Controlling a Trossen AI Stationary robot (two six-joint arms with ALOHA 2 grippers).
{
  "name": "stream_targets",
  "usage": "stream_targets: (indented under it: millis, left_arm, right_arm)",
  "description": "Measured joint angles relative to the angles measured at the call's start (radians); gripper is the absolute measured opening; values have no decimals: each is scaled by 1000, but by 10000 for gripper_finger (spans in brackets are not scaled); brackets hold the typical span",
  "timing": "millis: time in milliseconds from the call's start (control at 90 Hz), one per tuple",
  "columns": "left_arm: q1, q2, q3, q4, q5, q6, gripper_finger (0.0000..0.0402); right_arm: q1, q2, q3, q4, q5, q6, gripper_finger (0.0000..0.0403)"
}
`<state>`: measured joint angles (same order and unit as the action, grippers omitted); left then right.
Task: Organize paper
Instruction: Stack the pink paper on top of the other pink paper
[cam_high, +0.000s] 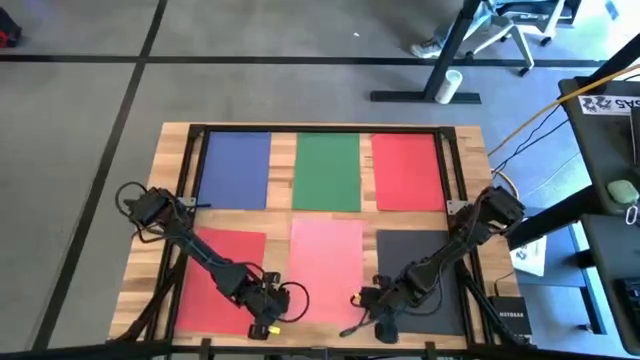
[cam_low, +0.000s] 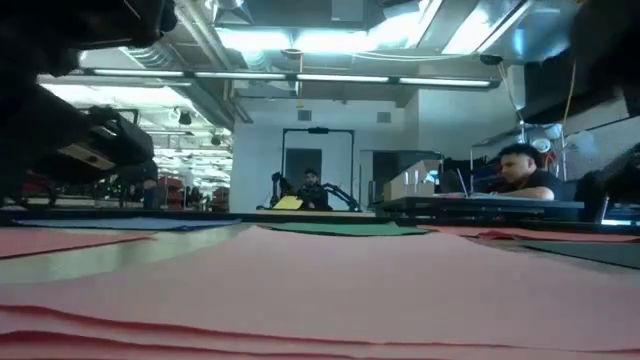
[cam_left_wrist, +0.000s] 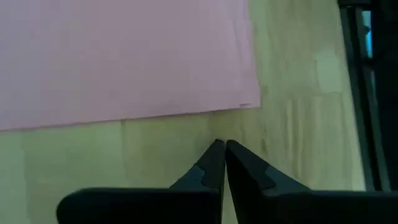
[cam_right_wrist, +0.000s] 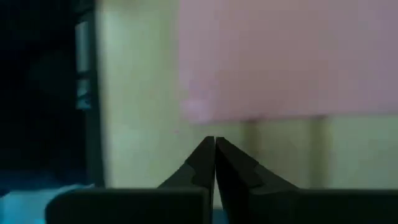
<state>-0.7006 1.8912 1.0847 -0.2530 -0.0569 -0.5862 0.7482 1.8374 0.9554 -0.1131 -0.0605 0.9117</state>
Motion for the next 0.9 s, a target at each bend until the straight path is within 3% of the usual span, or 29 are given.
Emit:
stream_targets:
  millis: [900]
  left_arm:
    - [26, 35, 1, 70, -9, 64, 0]
  right_arm:
    - [-9, 62, 3, 80, 62, -4, 0]
